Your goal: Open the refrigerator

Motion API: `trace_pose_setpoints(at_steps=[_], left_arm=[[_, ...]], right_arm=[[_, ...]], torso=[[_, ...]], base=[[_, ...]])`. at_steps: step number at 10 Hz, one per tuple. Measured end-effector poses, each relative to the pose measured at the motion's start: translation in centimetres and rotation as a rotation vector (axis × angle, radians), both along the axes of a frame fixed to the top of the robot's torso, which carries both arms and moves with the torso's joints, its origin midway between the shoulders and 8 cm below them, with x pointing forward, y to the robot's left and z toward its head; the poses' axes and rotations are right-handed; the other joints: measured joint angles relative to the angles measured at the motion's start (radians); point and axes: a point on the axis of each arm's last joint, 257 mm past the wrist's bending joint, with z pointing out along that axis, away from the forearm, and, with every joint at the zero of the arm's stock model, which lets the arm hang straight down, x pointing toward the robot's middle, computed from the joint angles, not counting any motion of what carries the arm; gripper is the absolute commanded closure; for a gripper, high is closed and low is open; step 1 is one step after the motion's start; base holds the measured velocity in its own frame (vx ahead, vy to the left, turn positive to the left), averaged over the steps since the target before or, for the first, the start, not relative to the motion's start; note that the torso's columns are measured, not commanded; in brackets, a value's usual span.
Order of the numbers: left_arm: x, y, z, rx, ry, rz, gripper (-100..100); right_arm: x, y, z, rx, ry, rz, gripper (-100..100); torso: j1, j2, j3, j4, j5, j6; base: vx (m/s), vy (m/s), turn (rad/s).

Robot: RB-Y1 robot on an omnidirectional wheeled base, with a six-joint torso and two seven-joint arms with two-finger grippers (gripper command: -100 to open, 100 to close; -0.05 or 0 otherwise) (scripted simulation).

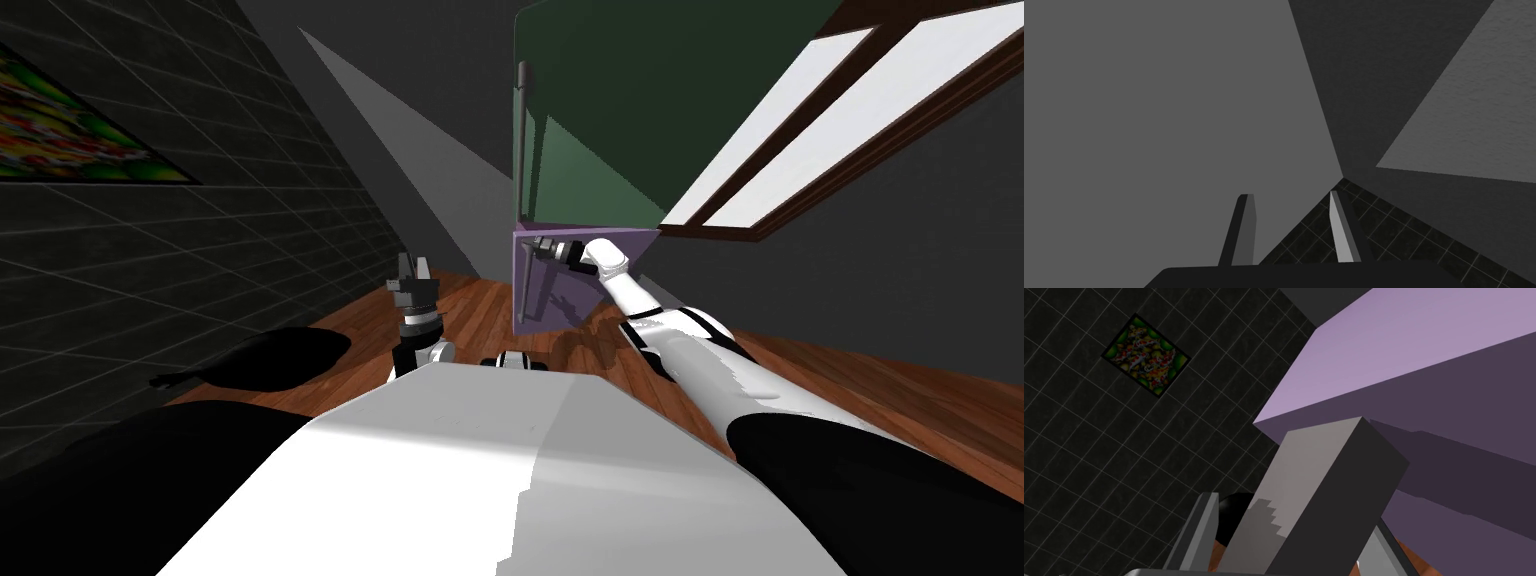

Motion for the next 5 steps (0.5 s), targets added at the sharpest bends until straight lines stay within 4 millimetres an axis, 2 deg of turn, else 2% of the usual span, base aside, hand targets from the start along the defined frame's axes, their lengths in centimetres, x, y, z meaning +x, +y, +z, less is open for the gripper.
trace_pose_setpoints(at_steps=[2,5], left_arm=[[0.0,0.0,0.0,0.0,0.0,0.0,0],[0.0,0.0,0.0,0.0,0.0,0.0,0]], right_arm=[[-1.6,1.6,0.4,0.002,-0.002,0.064,100],[-4.8,4.8,0.3,0.001,-0.001,0.176,100]], torso=[[-0.007,0.006,0.004,0.0,-0.003,0.0],[-0.005,0.004,0.003,0.001,-0.002,0.002]], base=[[-0.156,-0.247,0.048],[-0.162,-0.29,0.057]])
